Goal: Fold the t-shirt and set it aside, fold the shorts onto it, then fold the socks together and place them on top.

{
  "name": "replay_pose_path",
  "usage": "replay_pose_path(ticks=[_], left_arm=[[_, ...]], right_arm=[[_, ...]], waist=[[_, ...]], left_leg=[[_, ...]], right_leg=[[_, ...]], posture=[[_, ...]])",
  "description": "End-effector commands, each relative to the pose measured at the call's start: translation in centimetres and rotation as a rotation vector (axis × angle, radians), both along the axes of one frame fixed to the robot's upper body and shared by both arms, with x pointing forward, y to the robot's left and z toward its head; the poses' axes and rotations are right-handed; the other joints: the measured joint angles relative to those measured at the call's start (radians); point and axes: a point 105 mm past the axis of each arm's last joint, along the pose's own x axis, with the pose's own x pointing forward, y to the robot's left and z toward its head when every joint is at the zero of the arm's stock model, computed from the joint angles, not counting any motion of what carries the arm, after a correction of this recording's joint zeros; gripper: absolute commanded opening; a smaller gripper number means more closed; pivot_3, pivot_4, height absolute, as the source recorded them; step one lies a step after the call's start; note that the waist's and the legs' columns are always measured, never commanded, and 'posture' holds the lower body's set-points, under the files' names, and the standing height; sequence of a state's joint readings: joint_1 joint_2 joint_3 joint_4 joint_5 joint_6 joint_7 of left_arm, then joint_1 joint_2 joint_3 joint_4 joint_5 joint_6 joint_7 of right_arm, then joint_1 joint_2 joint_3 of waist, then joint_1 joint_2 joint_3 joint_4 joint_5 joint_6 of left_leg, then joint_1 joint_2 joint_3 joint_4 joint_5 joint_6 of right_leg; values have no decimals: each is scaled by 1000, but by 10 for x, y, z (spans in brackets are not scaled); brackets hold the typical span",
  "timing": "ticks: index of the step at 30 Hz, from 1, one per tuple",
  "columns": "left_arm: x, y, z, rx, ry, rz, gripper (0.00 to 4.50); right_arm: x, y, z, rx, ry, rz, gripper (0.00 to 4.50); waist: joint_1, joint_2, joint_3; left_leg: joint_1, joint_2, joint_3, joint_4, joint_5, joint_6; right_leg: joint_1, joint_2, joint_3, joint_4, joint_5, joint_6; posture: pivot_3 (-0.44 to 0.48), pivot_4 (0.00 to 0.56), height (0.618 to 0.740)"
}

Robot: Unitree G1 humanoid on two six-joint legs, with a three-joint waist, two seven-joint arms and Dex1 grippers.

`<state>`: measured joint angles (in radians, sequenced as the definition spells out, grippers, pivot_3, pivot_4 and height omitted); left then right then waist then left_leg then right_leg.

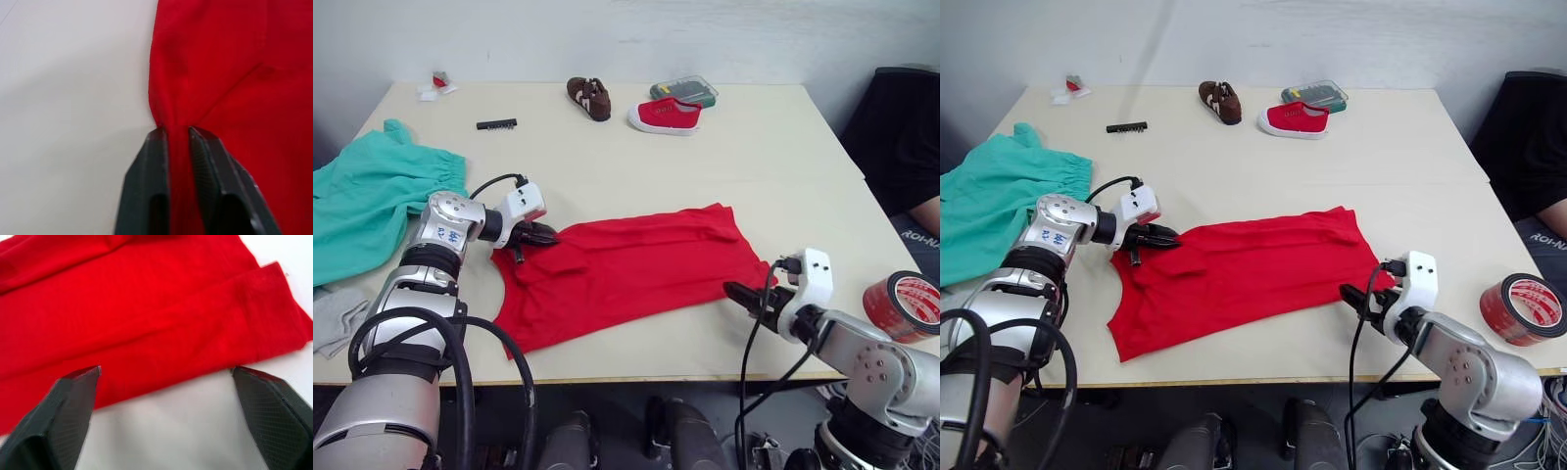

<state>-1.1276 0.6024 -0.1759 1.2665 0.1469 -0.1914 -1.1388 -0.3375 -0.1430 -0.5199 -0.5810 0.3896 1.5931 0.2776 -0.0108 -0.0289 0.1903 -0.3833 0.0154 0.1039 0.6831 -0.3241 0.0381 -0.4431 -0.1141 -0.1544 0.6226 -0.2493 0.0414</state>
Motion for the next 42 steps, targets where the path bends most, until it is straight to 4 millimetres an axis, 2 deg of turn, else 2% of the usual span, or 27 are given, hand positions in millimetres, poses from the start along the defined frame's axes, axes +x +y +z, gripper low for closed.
replay_pose_path(ticks=[1,9,10,14,20,23,26,30,34,39,40,42], left_arm=[[-6,7,-14,25,53,10,0],[-22,22,-26,5,126,-2,0],[-24,24,-27,-5,134,-2,0],[-39,30,-30,-64,176,-18,0],[-72,31,-41,-133,194,0,0],[-94,24,-39,-189,213,2,0],[-111,19,-38,-219,222,24,0],[-134,3,-32,-330,214,87,0],[-133,-9,-33,-410,165,218,0],[-126,-12,-33,-493,181,327,0],[-127,-14,-31,-508,193,324,0],[-134,-17,-28,-524,236,289,543]], right_arm=[[6,16,-11,43,59,48,2913],[16,25,-11,37,59,100,133],[18,25,-11,33,56,107,60],[33,19,-3,-19,31,143,60],[73,8,11,-174,-35,246,60],[97,7,15,-211,-52,276,60],[121,11,19,-235,-80,278,60],[152,37,31,-262,-139,316,60],[162,48,35,-295,-156,355,60],[161,50,34,-308,-146,421,60],[160,49,33,-314,-143,436,235],[157,44,35,-319,-136,457,672]], waist=[[-2,0,0],[-24,3,-2],[-26,3,-2],[-37,3,-2],[-44,5,-2],[-46,6,-2],[-45,6,-2],[-51,7,-1],[-40,7,-1],[-35,7,-1],[-35,7,-1],[-35,7,-1]], left_leg=[[0,0,0,0,0,0],[0,0,1,-2,0,-1],[0,0,1,-3,0,-1],[2,0,3,-3,0,-2],[14,0,13,-12,1,-3],[16,0,16,-16,3,-7],[16,0,18,-17,4,-7],[16,0,20,-17,4,-8],[14,0,18,-18,5,-10],[14,0,18,-18,5,-9],[14,0,18,-18,5,-9],[14,0,18,-18,5,-10]], right_leg=[[0,0,0,0,0,0],[0,0,0,3,-1,-1],[0,1,0,3,-1,-1],[0,1,2,3,-1,-2],[2,1,13,1,-1,-2],[2,1,16,0,-1,-1],[1,1,17,0,-1,-1],[0,1,20,-1,-1,-1],[-1,1,19,-1,-1,-1],[0,1,19,-1,-1,-1],[0,1,19,-1,-1,-1],[-1,1,19,-1,-1,-1]], posture=[[0,150,740],[0,150,740],[0,150,740],[0,150,740],[0,150,740],[0,150,740],[0,150,740],[0,150,740],[0,150,740],[0,150,740],[0,150,740],[0,150,740]])
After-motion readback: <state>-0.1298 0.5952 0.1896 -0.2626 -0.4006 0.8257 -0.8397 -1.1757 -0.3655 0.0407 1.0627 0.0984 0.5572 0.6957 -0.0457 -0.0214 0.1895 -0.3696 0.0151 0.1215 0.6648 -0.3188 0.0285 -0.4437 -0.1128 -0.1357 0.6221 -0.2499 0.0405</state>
